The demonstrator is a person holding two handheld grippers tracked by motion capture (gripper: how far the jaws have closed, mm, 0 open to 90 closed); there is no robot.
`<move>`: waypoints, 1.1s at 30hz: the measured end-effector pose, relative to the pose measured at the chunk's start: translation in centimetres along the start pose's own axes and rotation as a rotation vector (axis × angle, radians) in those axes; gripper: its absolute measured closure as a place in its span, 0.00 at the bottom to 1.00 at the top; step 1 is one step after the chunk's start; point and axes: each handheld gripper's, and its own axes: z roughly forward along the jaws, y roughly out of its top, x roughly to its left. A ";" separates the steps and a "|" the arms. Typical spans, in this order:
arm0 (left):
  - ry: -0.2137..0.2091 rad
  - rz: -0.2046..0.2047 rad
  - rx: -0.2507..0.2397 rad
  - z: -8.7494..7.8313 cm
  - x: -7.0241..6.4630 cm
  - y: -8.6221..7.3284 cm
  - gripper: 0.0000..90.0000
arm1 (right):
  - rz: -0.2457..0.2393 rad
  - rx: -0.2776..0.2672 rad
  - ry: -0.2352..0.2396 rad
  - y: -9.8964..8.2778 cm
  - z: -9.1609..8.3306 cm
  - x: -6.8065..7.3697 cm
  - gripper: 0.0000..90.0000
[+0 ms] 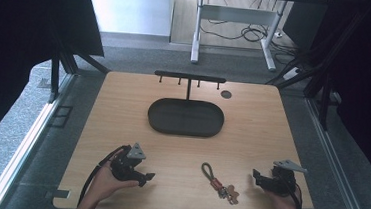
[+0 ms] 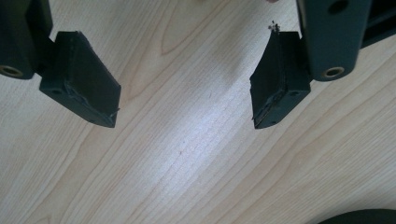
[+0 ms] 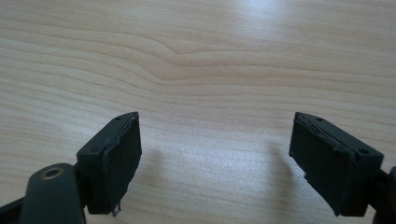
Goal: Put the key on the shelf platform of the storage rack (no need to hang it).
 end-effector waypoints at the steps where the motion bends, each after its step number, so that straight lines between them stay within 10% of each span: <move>1: 0.000 0.001 -0.001 0.0 0.0 0.0 0.28 | -0.013 -0.003 0.002 0.0 -0.2 0.0 0.20; 33: -0.004 0.011 0.000 0.2 -0.5 0.1 0.28 | -0.047 -0.025 0.053 -0.1 -2.5 -0.7 0.29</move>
